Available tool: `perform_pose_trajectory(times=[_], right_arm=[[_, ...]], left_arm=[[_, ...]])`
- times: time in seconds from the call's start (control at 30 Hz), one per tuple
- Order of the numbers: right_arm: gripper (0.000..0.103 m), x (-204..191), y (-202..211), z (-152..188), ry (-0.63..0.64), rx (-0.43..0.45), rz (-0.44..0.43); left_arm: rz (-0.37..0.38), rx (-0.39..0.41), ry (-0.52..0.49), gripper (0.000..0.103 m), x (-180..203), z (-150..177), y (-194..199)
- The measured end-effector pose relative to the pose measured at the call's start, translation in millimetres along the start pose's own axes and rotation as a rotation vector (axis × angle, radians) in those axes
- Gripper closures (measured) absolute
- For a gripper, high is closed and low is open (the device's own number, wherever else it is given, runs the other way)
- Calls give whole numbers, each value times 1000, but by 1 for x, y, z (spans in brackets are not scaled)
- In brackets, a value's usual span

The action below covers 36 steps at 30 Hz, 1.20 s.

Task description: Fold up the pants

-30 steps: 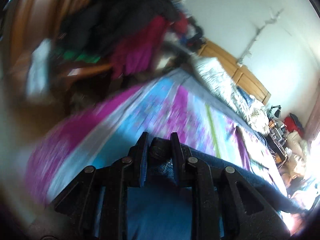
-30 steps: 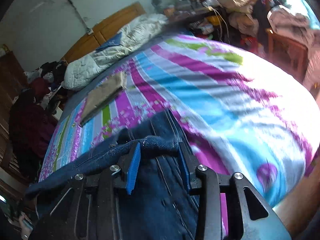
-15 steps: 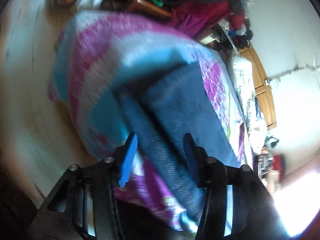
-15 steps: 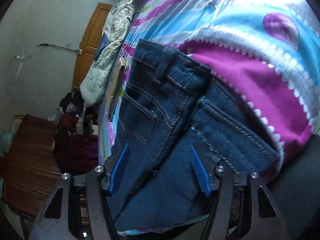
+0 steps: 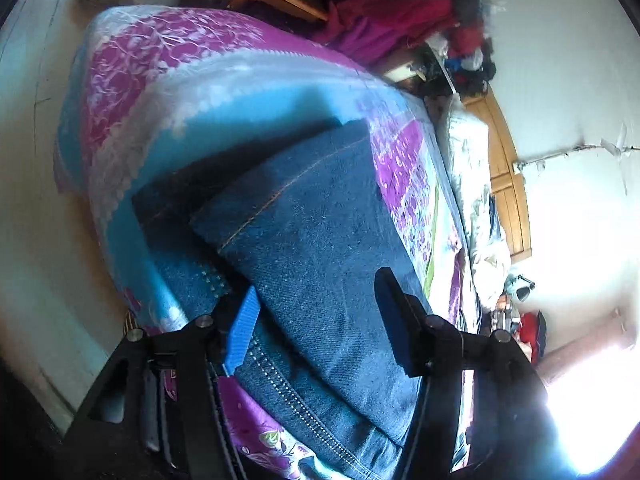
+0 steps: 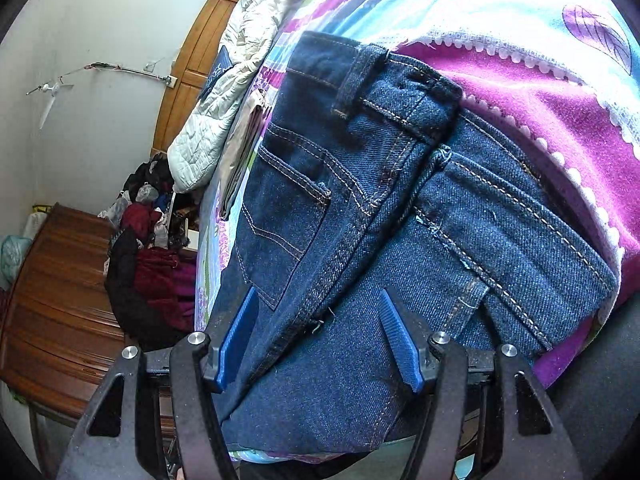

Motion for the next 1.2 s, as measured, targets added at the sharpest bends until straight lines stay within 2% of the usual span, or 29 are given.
perform_pose_trajectory(times=[0.07, 0.13, 0.2, 0.27, 0.3, 0.33, 0.37, 0.4, 0.43, 0.5, 0.57, 0.63, 0.87, 0.97, 1.0, 1.03, 1.07, 1.2], right_arm=[[36, -2, -1, -1, 15, 0, 9], [36, -6, 1, -2, 49, 4, 25], [36, -10, -2, -5, 83, 11, 38], [36, -15, -7, -8, 117, 15, 55], [36, -17, -9, -9, 134, 14, 63], [36, -18, -11, -10, 147, 13, 72], [37, -19, -12, -10, 158, 16, 80], [40, -20, -13, -8, 178, 24, 96], [45, -20, -13, -7, 213, 37, 141], [46, -30, -13, -5, 310, 76, 235], [46, -22, -10, -9, 328, 102, 262], [52, -14, -9, -17, 288, 122, 248], [53, -8, -12, -40, 259, 194, 228], [55, 4, -10, -55, 154, 241, 136], [65, 8, -12, -58, 120, 237, 128], [86, 12, -16, -61, 105, 221, 158], [94, 13, -21, -64, 107, 194, 195], [96, -12, -14, -73, 150, 189, 227]], left_arm=[[49, 11, 29, 46, 1, -2, -1], [105, 36, 16, 46, 6, -2, 4], [60, 46, -28, 44, 11, -4, 0], [11, 22, -18, 48, 5, -6, -12], [-2, 23, -14, 65, 3, -6, -14], [-27, 28, -21, 88, 2, -6, -18], [-51, 32, -32, 96, 3, -5, -18], [-56, 38, -39, 98, 3, -5, -18], [-53, 47, -42, 98, 2, -5, -17], [-55, 57, -48, 98, 1, -4, -15], [-64, 56, -52, 98, 1, -5, -15], [-70, 54, -48, 98, 0, -6, -15], [-88, 52, -30, 98, 3, -9, -19], [-98, 55, -20, 98, 3, -9, -19], [-103, 55, -21, 98, 5, -9, -19], [-110, 55, -26, 98, 6, -9, -20], [-119, 54, -37, 98, 7, -9, -20], [-146, 53, -56, 99, 14, -13, -21]])
Point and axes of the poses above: each gripper's, at about its wrist camera, not at the fingertips, and y roughly against the way its jaws point, x to its right, z to its underside, the point moved 3 cm from there along -y, roughly the way its jaws point, and after that the axes turned 8 degrees about -x, right-handed, at the moved point
